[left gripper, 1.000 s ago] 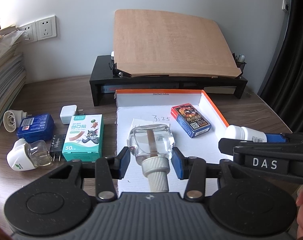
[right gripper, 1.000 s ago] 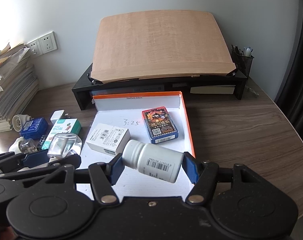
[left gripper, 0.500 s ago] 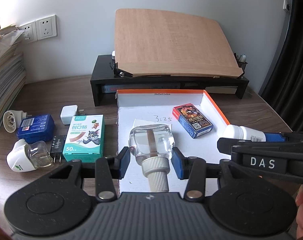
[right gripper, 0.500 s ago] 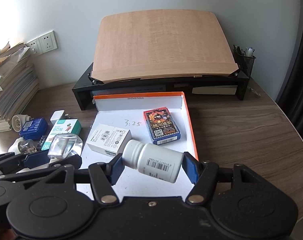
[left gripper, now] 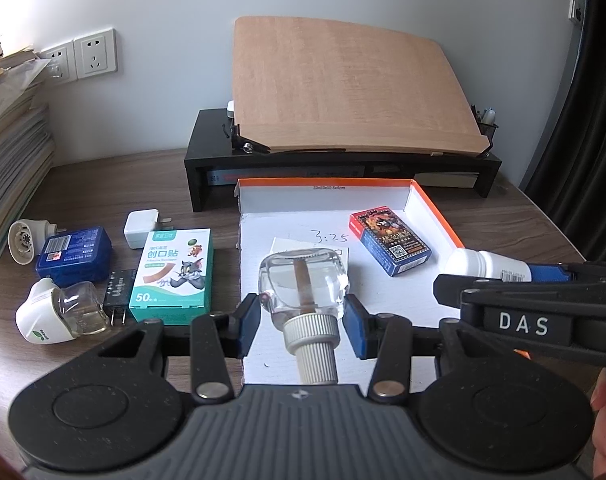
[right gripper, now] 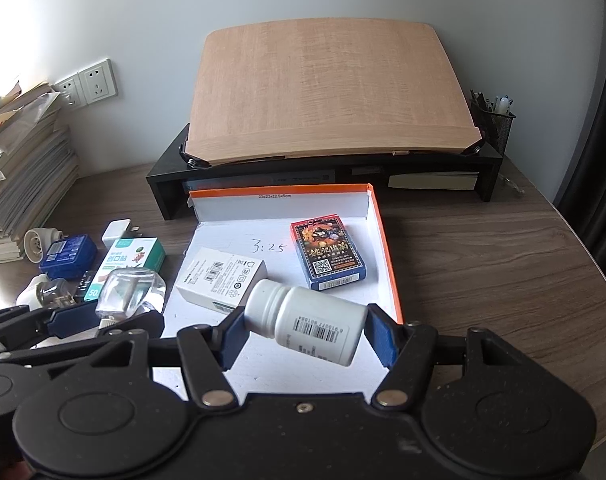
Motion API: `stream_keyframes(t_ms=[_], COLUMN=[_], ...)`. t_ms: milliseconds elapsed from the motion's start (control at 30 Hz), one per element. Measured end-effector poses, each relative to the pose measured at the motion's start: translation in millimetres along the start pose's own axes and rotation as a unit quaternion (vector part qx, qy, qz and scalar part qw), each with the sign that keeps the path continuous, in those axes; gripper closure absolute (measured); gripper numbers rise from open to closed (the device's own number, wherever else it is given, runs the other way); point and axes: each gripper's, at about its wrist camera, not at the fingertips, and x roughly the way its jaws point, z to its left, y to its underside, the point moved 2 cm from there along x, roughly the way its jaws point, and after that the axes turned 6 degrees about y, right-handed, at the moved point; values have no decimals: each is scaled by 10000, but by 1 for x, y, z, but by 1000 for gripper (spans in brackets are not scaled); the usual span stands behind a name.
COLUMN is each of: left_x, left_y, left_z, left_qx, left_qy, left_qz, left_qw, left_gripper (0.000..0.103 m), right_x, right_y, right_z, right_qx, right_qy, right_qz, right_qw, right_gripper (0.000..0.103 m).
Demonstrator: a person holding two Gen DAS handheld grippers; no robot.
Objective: Organize rigid objects
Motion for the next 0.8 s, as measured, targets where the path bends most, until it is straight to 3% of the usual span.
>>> stream_keyframes(t_ms=[800], left_x=[9], left_y=[-3], left_z=[-1], left_qx=[3], left_qy=[24], left_qz=[60], left_qw=[10000], left_gripper=[58], right_x=[11], right_y=[-5], right_z=[1], right_qx=[-32], right_qy=[62], right_qz=[68], right_qw=[10000], right_gripper=[27])
